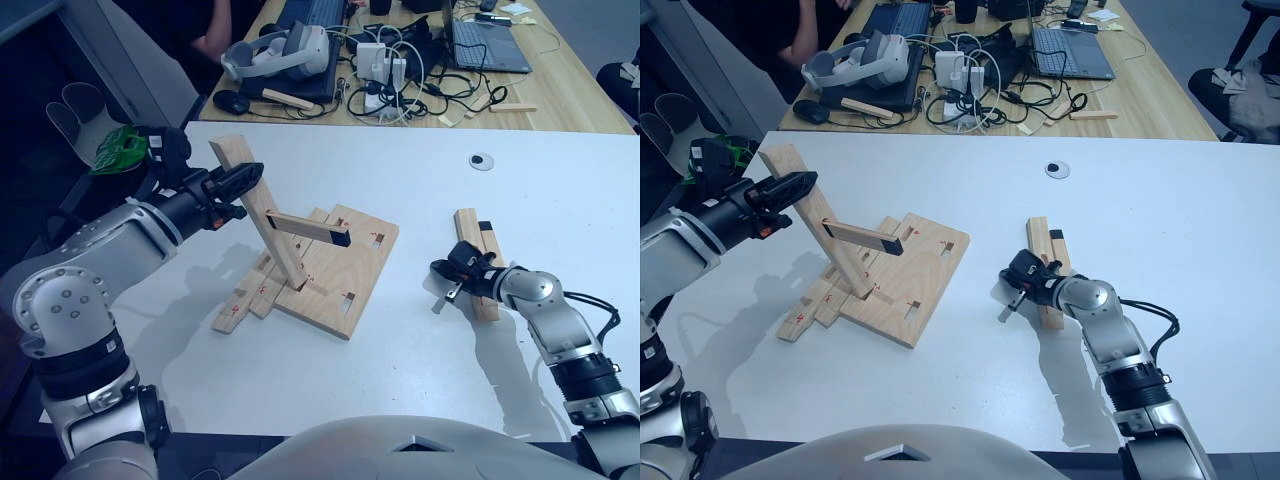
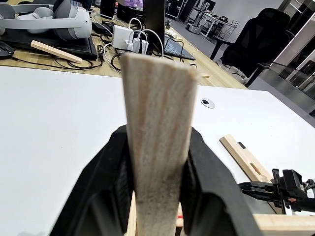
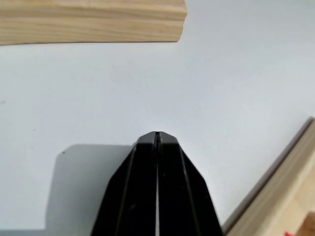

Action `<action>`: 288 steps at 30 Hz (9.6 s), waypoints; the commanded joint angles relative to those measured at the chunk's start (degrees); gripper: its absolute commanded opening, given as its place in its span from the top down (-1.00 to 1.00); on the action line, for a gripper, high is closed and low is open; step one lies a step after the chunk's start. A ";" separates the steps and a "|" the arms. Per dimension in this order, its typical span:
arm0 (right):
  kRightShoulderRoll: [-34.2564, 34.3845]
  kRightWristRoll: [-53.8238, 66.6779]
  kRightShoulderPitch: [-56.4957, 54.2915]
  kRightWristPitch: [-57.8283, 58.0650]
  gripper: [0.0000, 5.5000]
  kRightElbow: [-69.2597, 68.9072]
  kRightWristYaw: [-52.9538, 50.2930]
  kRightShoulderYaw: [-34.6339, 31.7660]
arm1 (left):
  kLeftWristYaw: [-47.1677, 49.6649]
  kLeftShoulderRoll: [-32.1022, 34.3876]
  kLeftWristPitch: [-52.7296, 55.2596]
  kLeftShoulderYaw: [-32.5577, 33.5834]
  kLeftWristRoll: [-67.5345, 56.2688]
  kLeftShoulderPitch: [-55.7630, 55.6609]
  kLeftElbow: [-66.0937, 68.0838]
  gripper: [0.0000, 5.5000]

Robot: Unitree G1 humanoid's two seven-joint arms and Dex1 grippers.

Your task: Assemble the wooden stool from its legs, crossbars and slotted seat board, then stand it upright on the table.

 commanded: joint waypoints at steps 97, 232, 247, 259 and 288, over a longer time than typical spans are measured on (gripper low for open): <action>6.45 2.72 -4.36 -0.40 1.00 3.86 -6.94 -6.55 | -37.09 4.24 -38.64 -18.58 58.20 23.53 20.52 -0.47; 24.43 68.31 -44.76 22.51 0.58 -1.73 -26.77 -31.54 | -36.62 -9.22 -84.74 -27.84 62.16 -21.37 30.48 0.26; 20.62 64.21 -49.99 10.64 0.64 0.50 -29.88 -36.55 | -15.58 -11.58 -86.93 -21.05 72.57 -29.58 31.09 -0.55; 8.97 47.28 -29.48 13.88 0.64 -1.06 -24.69 -29.54 | -24.93 -12.87 -70.34 -22.43 65.39 -16.90 47.23 -0.79; 4.92 49.58 -17.90 26.49 0.64 0.61 -27.08 -33.78 | -35.94 -14.43 -49.34 -32.31 59.28 -1.41 24.97 -0.79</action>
